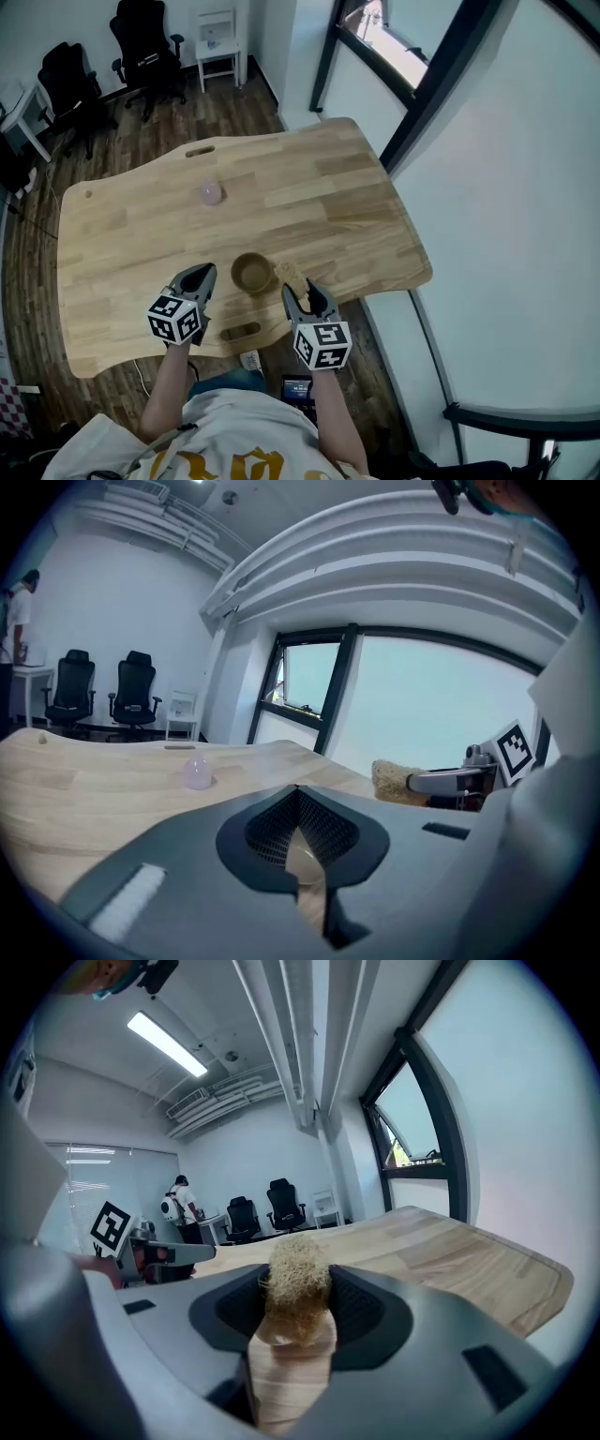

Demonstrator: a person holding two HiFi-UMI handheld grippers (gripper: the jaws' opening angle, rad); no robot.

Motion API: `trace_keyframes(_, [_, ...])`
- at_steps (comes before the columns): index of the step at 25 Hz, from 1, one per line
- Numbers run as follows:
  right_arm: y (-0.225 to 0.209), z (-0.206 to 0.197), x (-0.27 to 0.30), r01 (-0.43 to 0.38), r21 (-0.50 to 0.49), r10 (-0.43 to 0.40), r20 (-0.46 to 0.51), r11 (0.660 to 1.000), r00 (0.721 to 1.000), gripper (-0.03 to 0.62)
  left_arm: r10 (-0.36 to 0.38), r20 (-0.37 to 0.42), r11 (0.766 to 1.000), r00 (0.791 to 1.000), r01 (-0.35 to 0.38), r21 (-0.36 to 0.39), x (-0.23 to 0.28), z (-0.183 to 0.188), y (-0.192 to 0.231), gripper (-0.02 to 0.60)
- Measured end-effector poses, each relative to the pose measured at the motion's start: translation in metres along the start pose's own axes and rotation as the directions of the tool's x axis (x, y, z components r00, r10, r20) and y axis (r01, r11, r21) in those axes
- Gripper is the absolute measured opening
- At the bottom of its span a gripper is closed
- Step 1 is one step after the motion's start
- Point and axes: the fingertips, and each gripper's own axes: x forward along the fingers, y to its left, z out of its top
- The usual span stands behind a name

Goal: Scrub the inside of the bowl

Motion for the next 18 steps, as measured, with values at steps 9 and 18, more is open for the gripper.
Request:
trace_keyframes(9, [-0.002, 0.014, 0.026, -0.035, 0.130, 0.032, 0.026, 0.991, 0.999, 0.183, -0.066, 0.027, 0.997, 0.997, 0.067, -0.043, 0.016, 0.014, 0.020, -0.002])
trace_keyframes(18, [-0.005, 0.019, 0.034, -0.011, 0.113, 0.008, 0.026, 0.993, 1.000, 0.183, -0.005, -0.006, 1.000, 1.000, 0.005, -0.025, 0.024, 0.009, 0.033, -0.002])
